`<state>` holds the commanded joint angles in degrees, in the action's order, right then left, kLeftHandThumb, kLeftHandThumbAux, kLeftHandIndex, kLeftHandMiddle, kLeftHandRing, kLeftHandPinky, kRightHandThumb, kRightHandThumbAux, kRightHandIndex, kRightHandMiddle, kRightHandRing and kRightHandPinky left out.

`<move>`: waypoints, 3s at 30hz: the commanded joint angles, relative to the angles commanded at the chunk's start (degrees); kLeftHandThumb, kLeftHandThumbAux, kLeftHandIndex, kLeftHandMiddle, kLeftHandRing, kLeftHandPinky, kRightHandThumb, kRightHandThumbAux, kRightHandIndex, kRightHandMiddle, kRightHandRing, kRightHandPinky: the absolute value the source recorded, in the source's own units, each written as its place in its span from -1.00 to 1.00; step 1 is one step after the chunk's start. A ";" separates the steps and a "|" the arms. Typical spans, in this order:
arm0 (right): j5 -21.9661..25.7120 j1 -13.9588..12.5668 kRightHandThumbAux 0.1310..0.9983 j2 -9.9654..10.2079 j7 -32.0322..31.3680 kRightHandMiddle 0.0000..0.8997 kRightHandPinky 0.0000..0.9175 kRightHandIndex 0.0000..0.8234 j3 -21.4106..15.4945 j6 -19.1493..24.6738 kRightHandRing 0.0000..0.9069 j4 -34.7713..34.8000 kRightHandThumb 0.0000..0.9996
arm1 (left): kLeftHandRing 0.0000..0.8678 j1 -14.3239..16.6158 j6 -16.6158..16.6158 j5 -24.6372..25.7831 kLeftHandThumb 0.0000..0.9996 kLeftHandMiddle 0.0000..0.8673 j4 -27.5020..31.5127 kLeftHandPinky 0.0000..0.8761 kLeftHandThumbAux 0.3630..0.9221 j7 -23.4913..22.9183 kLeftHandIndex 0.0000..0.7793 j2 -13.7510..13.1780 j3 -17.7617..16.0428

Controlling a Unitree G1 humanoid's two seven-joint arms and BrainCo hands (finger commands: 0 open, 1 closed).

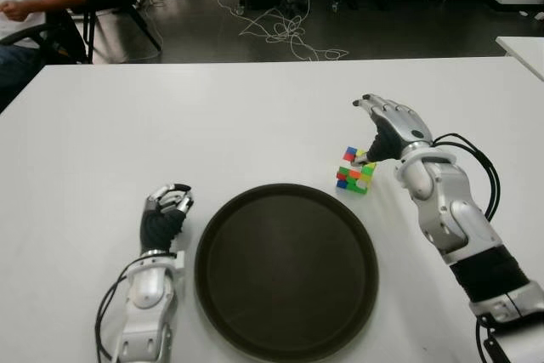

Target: Pick up the Rubik's Cube and put it in the plate

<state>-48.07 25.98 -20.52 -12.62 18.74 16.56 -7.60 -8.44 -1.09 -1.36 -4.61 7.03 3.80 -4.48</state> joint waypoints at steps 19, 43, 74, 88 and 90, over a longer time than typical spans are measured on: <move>4.03 0.95 0.59 0.90 -7.24 -0.67 -0.58 -0.68 -0.19 2.18 -0.62 1.11 -1.00 | 0.92 0.03 1.43 1.03 0.42 0.89 -0.47 0.90 0.22 -0.05 0.14 0.54 -0.37; 4.54 5.20 0.57 -2.59 -23.69 -0.58 -0.54 -0.56 3.13 7.60 -0.54 4.12 -1.00 | 0.90 0.26 0.20 0.85 0.42 0.88 -0.60 0.88 0.22 0.34 0.14 0.46 -0.58; 5.07 4.72 0.57 -2.82 -19.49 -0.62 -0.60 -0.60 2.40 8.26 -0.58 4.01 -1.00 | 0.91 0.34 1.23 0.62 0.42 0.88 -0.92 0.88 0.22 -0.10 0.14 0.05 -0.30; 6.27 4.14 0.58 -2.84 -17.01 -0.62 -0.64 -0.63 1.73 8.51 -0.60 3.43 -1.00 | 0.92 0.57 1.23 -0.08 0.42 0.89 -1.27 0.90 0.22 0.45 0.14 -0.11 -0.32; 6.44 4.09 0.57 -2.95 -16.53 -0.62 -0.65 -0.62 1.70 8.29 -0.61 3.26 -1.00 | 0.92 0.63 1.30 -0.17 0.42 0.88 -1.36 0.89 0.22 0.42 0.14 -0.17 -0.32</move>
<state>-41.63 30.07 -23.47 -29.15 20.44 24.84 -4.34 -7.81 0.21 -1.53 -5.96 7.46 3.62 -4.80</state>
